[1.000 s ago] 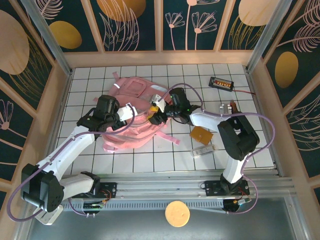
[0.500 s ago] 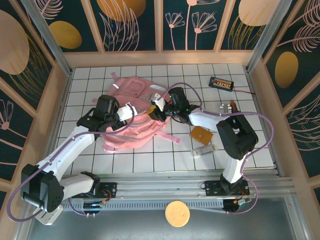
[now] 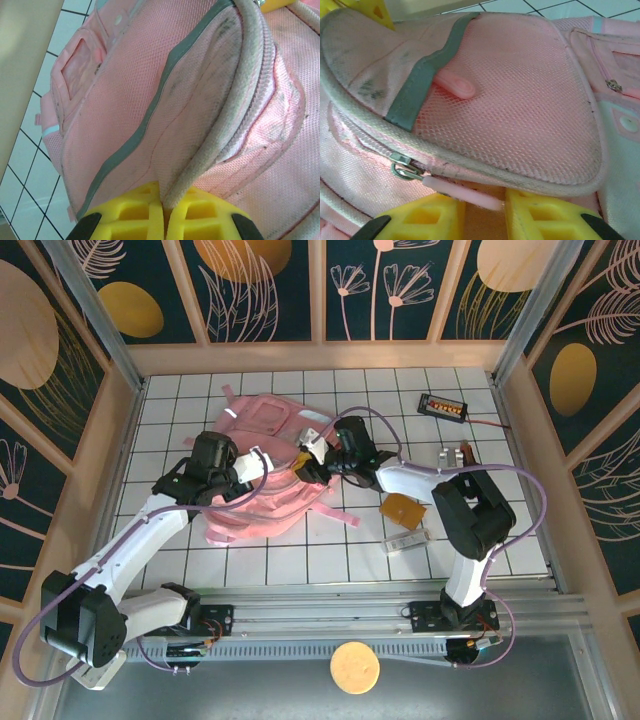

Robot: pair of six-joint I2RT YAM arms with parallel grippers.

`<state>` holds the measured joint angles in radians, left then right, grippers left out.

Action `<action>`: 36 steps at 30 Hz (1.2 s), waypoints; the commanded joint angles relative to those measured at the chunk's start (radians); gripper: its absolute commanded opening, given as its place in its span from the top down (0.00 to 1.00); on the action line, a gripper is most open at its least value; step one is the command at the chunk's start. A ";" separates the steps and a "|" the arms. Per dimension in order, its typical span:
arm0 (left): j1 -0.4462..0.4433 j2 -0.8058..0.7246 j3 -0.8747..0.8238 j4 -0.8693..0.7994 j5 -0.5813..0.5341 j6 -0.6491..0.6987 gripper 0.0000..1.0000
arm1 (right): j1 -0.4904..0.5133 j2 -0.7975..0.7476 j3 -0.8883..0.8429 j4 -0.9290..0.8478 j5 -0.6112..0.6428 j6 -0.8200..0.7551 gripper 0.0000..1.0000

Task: Pack books, pencil case, and school supplies into a backpack

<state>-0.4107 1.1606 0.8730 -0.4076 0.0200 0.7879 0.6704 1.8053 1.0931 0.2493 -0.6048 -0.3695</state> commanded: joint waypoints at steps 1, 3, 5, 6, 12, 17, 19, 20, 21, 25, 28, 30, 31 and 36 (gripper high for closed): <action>-0.005 -0.039 0.008 0.087 0.043 -0.020 1.00 | 0.031 -0.016 0.019 -0.002 -0.018 -0.036 0.70; -0.005 -0.041 0.007 0.087 0.040 -0.019 1.00 | 0.031 -0.016 0.015 -0.001 -0.014 -0.037 0.69; -0.005 -0.041 0.006 0.088 0.036 -0.019 1.00 | 0.033 -0.017 0.011 0.002 -0.003 -0.039 0.69; -0.005 -0.040 0.004 0.089 0.032 -0.017 1.00 | 0.033 -0.019 0.007 0.005 0.000 -0.039 0.69; -0.005 -0.038 -0.006 0.093 0.025 -0.013 1.00 | 0.052 -0.042 -0.020 0.037 0.046 -0.050 0.69; -0.005 -0.036 -0.012 0.099 0.018 -0.011 1.00 | 0.080 -0.054 -0.028 0.048 0.084 -0.066 0.71; -0.005 -0.038 -0.014 0.100 0.015 -0.006 1.00 | 0.089 -0.053 -0.029 0.044 0.101 -0.071 0.71; -0.005 -0.039 -0.018 0.101 0.014 -0.006 1.00 | 0.090 -0.053 -0.029 0.045 0.106 -0.071 0.72; -0.005 -0.039 -0.020 0.101 0.013 -0.004 1.00 | 0.092 -0.054 -0.031 0.047 0.109 -0.072 0.74; -0.005 -0.046 -0.034 0.107 -0.002 -0.003 1.00 | 0.099 -0.063 -0.047 0.048 0.124 -0.076 0.78; -0.005 -0.052 -0.042 0.108 -0.008 -0.002 1.00 | 0.106 -0.072 -0.060 0.044 0.126 -0.081 0.79; -0.005 -0.052 -0.042 0.108 -0.008 -0.002 1.00 | 0.110 -0.074 -0.064 0.040 0.131 -0.083 0.79; -0.005 -0.052 -0.042 0.109 -0.008 -0.004 1.00 | 0.111 -0.076 -0.067 0.041 0.131 -0.082 0.79; -0.005 -0.049 -0.041 0.110 -0.008 -0.003 1.00 | 0.121 -0.081 -0.069 0.034 0.141 -0.089 0.74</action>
<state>-0.4118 1.1355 0.8261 -0.3920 -0.0090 0.7918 0.7593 1.7634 1.0420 0.2661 -0.4404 -0.4397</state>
